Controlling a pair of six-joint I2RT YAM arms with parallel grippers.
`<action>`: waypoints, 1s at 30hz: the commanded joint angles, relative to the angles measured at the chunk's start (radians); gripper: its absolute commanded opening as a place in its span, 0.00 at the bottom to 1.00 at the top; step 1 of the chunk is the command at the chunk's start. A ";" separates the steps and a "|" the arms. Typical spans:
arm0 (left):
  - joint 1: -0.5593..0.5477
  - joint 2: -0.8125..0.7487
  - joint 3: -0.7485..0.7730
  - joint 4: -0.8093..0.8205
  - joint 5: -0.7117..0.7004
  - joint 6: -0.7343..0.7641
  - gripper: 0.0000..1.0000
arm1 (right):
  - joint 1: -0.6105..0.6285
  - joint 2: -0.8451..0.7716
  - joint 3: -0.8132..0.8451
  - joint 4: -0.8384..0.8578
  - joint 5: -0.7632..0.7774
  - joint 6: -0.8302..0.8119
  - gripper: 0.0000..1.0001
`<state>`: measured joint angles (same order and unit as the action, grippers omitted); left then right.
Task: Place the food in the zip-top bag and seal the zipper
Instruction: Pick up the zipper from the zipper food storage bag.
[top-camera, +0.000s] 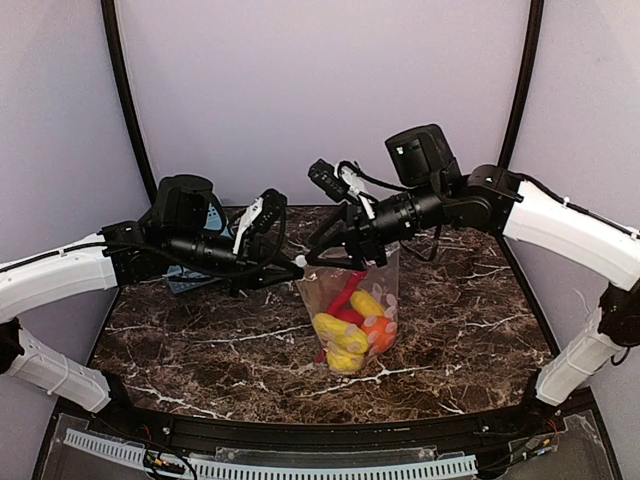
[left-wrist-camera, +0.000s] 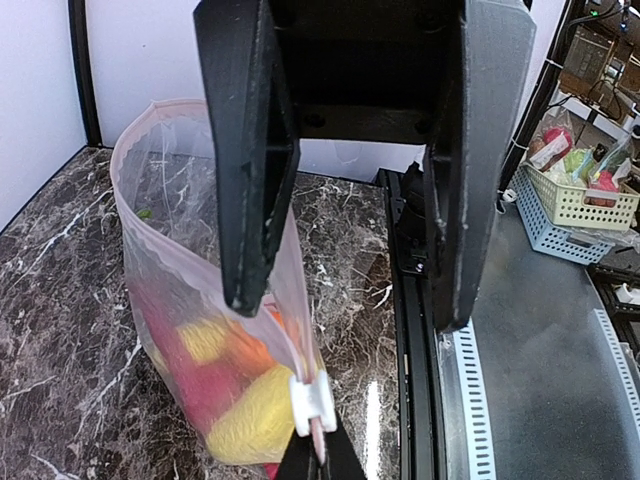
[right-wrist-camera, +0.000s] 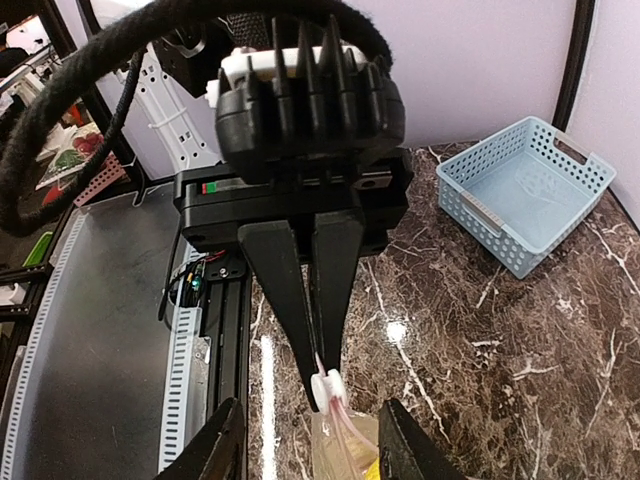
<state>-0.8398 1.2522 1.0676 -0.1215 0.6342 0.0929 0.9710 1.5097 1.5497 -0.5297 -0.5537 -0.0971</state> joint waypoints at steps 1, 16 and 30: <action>0.004 -0.031 0.025 -0.004 0.053 0.015 0.01 | -0.019 0.036 0.054 -0.015 -0.090 -0.024 0.43; 0.004 -0.024 0.028 0.000 0.073 0.014 0.01 | -0.032 0.139 0.132 -0.100 -0.185 -0.053 0.34; 0.004 -0.038 0.020 0.012 -0.020 0.001 0.01 | -0.032 0.142 0.122 -0.106 -0.181 -0.051 0.07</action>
<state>-0.8398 1.2503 1.0676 -0.1223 0.6628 0.0937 0.9421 1.6421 1.6588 -0.6193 -0.7235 -0.1486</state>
